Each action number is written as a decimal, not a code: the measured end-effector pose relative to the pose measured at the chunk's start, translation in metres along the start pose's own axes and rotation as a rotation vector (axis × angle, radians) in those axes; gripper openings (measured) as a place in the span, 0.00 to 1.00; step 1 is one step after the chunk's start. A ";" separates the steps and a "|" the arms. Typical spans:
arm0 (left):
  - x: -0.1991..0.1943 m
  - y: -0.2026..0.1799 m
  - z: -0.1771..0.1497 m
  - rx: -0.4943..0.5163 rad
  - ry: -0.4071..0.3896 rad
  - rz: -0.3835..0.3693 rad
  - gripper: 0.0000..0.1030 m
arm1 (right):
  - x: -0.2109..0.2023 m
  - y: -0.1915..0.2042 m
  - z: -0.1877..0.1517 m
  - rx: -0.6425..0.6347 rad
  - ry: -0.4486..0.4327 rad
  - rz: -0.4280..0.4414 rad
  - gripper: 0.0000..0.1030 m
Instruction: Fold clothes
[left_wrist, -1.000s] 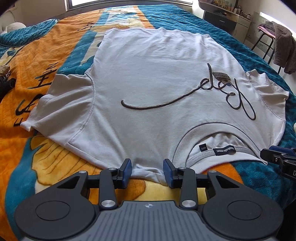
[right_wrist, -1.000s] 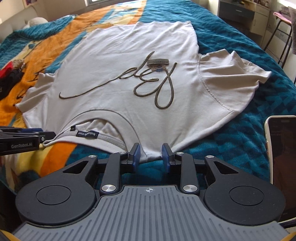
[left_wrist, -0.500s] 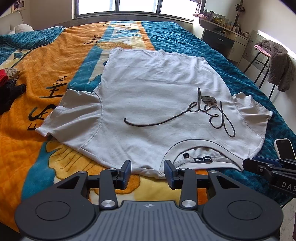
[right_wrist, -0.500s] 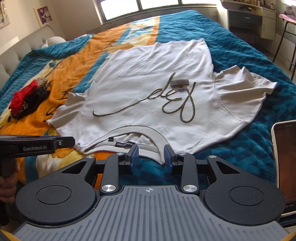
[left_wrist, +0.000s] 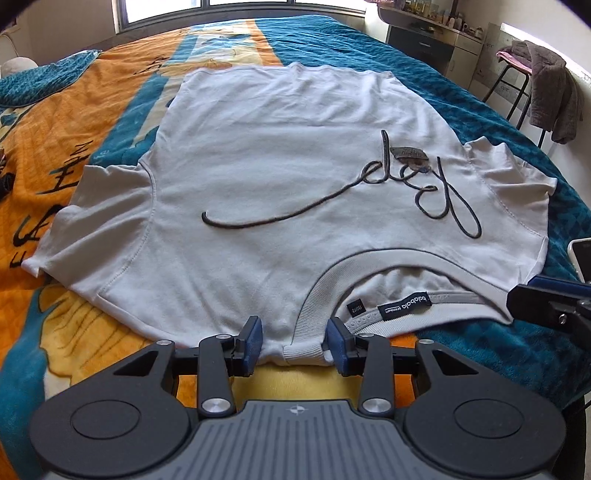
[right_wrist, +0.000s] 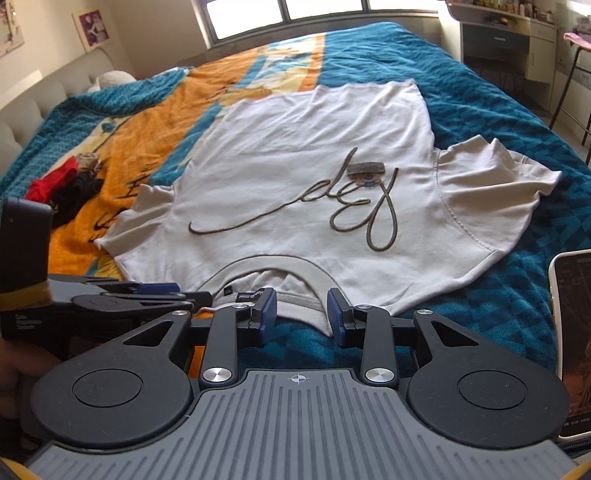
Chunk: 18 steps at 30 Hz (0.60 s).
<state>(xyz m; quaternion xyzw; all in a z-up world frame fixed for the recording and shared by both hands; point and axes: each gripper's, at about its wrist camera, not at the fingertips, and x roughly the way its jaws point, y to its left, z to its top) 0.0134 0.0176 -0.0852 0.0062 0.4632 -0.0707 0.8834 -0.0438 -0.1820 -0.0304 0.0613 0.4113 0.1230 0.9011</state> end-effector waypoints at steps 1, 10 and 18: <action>-0.001 0.000 -0.001 0.003 -0.001 -0.002 0.36 | 0.001 -0.002 0.000 0.003 0.000 -0.005 0.36; -0.003 0.001 -0.003 -0.004 0.005 -0.005 0.36 | 0.038 -0.027 0.013 0.042 0.028 -0.117 0.36; -0.013 0.002 -0.005 0.009 0.016 -0.014 0.36 | 0.034 -0.024 -0.007 0.035 0.102 -0.112 0.37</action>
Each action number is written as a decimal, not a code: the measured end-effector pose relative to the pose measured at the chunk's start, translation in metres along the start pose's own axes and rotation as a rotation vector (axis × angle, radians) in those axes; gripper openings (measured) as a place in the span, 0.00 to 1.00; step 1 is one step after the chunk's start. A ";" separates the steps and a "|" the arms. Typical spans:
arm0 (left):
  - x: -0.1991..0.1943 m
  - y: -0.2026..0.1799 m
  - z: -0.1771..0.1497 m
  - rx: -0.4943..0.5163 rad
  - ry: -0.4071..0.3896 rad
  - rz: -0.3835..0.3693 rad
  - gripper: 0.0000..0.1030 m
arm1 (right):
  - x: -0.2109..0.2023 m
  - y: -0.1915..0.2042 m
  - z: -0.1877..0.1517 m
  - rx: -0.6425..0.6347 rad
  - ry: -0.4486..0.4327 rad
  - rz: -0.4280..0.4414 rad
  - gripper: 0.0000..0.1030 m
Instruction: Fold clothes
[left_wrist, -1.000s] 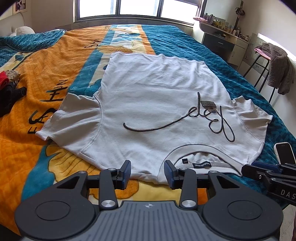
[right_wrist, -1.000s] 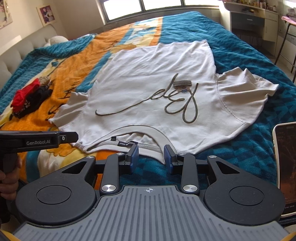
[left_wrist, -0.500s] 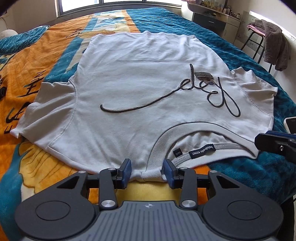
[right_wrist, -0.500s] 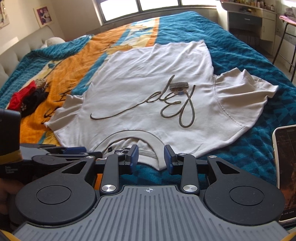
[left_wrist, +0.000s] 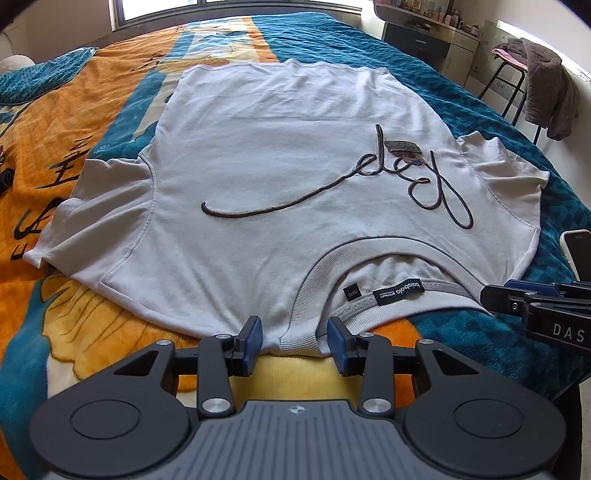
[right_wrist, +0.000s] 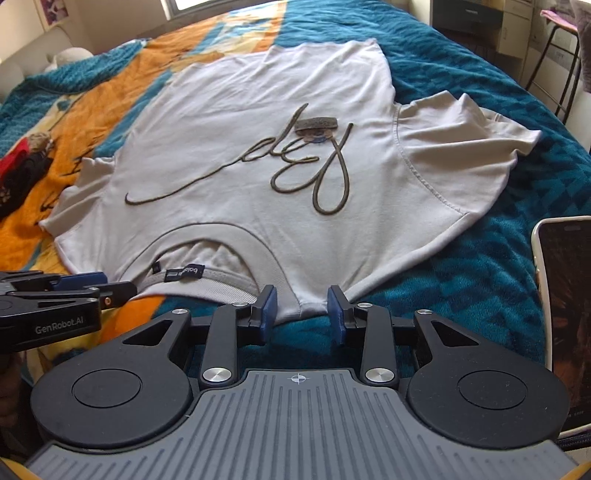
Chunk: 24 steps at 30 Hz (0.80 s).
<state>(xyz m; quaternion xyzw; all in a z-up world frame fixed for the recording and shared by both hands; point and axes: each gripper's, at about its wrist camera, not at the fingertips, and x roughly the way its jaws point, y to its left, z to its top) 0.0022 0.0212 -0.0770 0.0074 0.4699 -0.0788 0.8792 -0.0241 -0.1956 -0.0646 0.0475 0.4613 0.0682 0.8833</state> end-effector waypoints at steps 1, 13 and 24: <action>-0.004 0.000 0.000 0.002 0.001 -0.003 0.36 | -0.005 0.001 -0.001 0.001 -0.004 0.014 0.37; -0.059 0.010 0.010 -0.055 -0.106 -0.016 0.46 | -0.053 0.029 0.011 -0.008 -0.111 0.184 0.64; -0.115 0.034 0.045 -0.104 -0.240 -0.034 0.47 | -0.095 0.049 0.044 -0.035 -0.201 0.285 0.67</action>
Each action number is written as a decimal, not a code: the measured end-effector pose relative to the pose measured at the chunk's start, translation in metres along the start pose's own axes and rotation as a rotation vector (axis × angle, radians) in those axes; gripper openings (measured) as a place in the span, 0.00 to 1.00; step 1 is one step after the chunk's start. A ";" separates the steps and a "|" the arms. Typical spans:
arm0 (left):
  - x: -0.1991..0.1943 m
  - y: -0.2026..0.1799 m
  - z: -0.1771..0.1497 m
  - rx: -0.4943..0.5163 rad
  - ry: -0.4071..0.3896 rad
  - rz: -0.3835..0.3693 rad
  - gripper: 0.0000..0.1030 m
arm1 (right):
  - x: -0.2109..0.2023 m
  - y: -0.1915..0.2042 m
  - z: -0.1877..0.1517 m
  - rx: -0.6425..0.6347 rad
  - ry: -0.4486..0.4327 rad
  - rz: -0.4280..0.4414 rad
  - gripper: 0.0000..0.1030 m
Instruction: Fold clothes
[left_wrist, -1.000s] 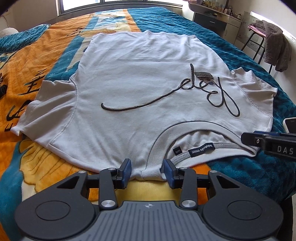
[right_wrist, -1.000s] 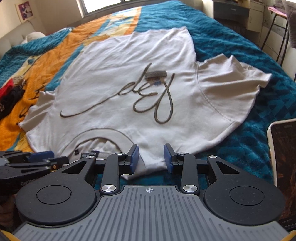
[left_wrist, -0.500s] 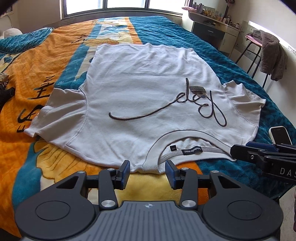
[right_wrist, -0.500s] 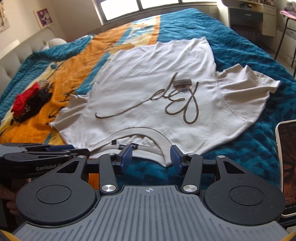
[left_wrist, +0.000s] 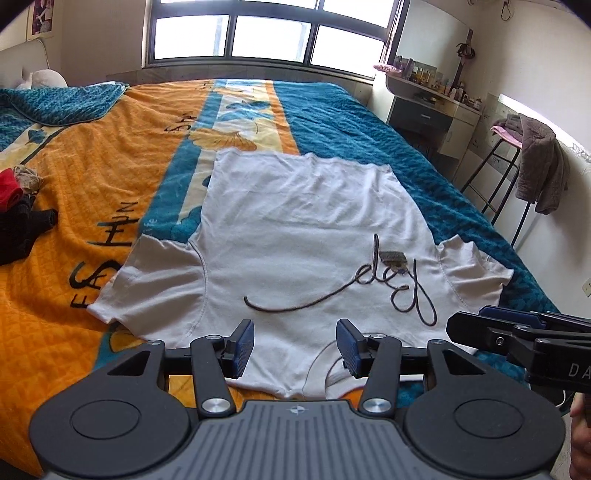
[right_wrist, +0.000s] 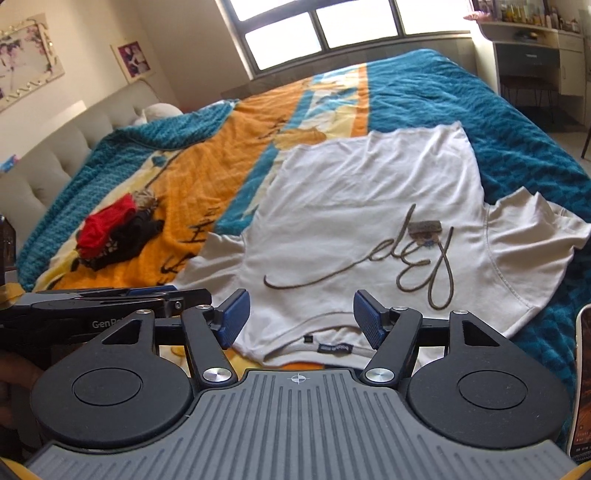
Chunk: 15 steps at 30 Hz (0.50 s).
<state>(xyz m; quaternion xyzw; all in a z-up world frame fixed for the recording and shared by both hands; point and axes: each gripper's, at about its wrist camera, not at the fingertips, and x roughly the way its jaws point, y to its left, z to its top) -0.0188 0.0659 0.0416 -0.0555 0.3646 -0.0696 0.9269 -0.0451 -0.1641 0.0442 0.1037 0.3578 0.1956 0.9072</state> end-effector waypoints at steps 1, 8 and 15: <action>-0.008 0.001 0.009 0.002 -0.029 -0.009 0.49 | -0.006 0.003 0.008 -0.014 -0.021 0.006 0.68; -0.052 -0.004 0.052 0.057 -0.191 -0.038 0.58 | -0.053 0.001 0.066 -0.067 -0.126 0.031 0.77; -0.049 -0.002 0.073 0.071 -0.247 -0.054 0.60 | -0.107 -0.036 0.106 -0.042 -0.174 -0.089 0.80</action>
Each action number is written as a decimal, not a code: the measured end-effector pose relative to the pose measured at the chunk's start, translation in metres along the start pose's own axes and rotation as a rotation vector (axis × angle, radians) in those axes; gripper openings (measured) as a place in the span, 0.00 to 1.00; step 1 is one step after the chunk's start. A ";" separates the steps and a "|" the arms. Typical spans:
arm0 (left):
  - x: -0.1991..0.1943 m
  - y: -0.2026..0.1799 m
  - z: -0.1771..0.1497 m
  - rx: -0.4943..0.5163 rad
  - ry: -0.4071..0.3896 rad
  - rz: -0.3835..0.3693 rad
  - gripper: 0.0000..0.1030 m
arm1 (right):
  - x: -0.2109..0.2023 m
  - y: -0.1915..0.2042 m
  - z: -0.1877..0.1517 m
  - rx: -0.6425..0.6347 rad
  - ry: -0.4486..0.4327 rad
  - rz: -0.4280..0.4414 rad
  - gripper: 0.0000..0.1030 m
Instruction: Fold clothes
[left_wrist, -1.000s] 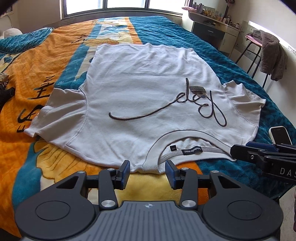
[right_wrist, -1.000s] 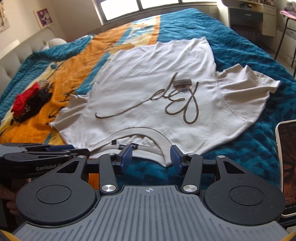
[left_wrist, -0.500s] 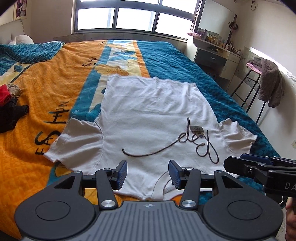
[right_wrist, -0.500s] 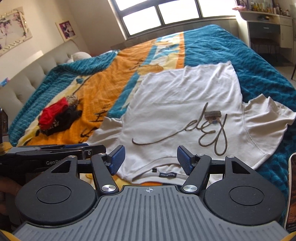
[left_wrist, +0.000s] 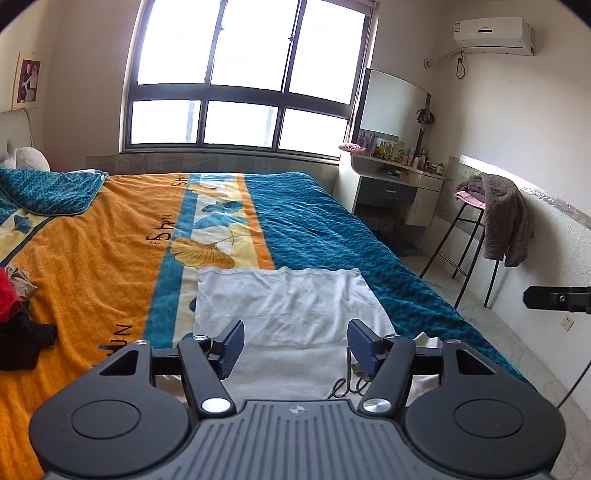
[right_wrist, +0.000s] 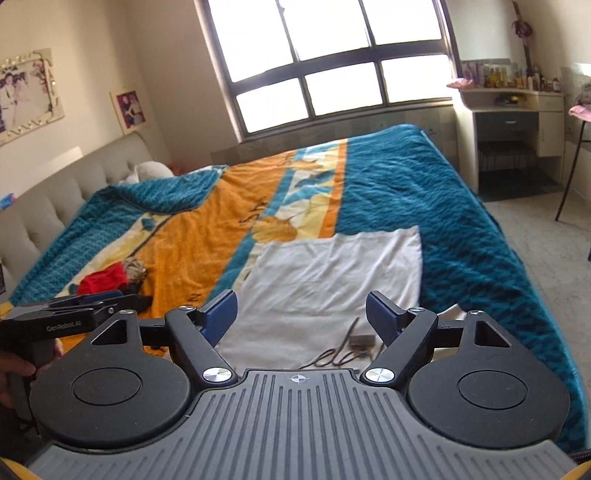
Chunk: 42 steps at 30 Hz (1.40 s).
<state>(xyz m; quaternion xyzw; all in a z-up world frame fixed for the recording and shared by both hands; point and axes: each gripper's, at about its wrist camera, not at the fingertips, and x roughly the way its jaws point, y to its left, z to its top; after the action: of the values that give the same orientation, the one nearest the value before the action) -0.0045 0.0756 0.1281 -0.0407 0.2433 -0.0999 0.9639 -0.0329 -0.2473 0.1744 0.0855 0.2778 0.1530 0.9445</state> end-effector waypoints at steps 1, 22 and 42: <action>0.003 0.001 0.002 -0.003 -0.007 0.006 0.60 | -0.003 -0.005 0.006 -0.002 -0.005 -0.031 0.80; 0.026 0.024 0.008 -0.038 -0.002 0.056 0.60 | 0.011 -0.023 0.041 0.020 0.012 -0.043 0.80; 0.045 0.037 0.003 -0.061 0.039 0.084 0.60 | 0.035 -0.028 0.044 0.036 0.039 -0.043 0.80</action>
<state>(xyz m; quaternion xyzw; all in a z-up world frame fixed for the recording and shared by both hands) 0.0417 0.1027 0.1054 -0.0577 0.2666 -0.0525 0.9607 0.0263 -0.2653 0.1861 0.0937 0.3006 0.1291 0.9403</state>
